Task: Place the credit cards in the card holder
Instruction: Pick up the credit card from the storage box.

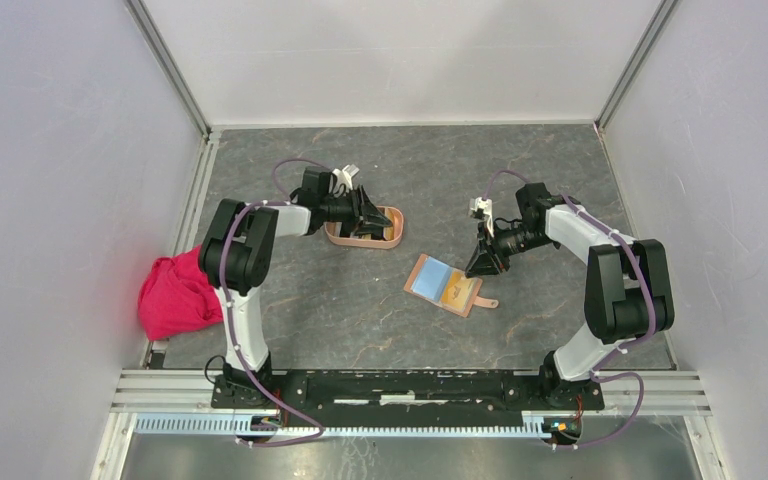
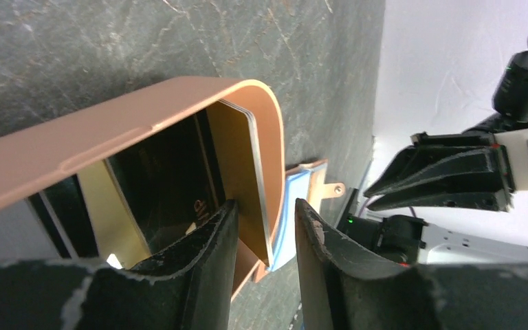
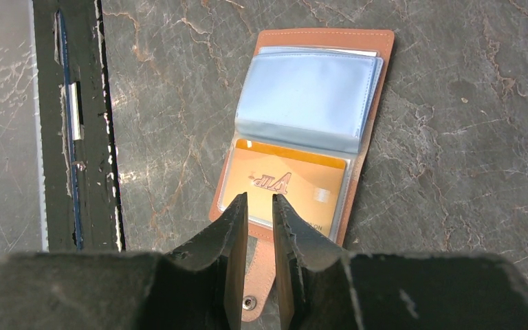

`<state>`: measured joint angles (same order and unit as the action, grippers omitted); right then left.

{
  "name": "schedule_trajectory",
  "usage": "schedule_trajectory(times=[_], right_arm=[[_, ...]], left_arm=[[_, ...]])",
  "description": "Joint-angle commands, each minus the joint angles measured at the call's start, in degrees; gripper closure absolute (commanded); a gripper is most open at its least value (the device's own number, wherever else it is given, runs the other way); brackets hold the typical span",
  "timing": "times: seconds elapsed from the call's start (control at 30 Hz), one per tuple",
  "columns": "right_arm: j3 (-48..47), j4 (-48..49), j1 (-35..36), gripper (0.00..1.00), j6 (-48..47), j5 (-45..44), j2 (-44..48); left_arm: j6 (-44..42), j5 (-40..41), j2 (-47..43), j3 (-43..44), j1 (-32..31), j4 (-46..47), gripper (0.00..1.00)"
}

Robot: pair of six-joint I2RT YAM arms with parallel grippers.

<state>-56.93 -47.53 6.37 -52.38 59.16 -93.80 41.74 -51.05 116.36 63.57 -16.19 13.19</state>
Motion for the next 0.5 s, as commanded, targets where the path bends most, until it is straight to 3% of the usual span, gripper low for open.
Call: schedule_trajectory(times=[0.0, 0.13, 0.23, 0.3, 0.47], right_arm=[[-0.9, -0.5, 0.2, 0.75, -1.6, 1.6, 1.6], [-0.9, -0.7, 0.1, 0.75, -1.7, 1.7, 1.6], [-0.9, -0.7, 0.2, 0.75, -1.8, 1.8, 1.8], [-0.9, -0.8, 0.2, 0.75, -1.8, 1.7, 1.7], [-0.9, -0.8, 0.2, 0.75, -1.9, 1.9, 1.8]], left_arm=[[-5.3, 4.7, -0.5, 3.4, -0.9, -7.0, 0.57], [-9.5, 11.0, -1.4, 5.9, -2.0, -14.6, 0.54], [-11.0, 13.5, -1.5, 7.1, -2.6, -17.4, 0.59], [-11.2, 14.4, -1.8, 7.2, -2.7, -17.7, 0.66], [-11.7, 15.9, -2.9, 6.8, -2.8, -18.0, 0.96]])
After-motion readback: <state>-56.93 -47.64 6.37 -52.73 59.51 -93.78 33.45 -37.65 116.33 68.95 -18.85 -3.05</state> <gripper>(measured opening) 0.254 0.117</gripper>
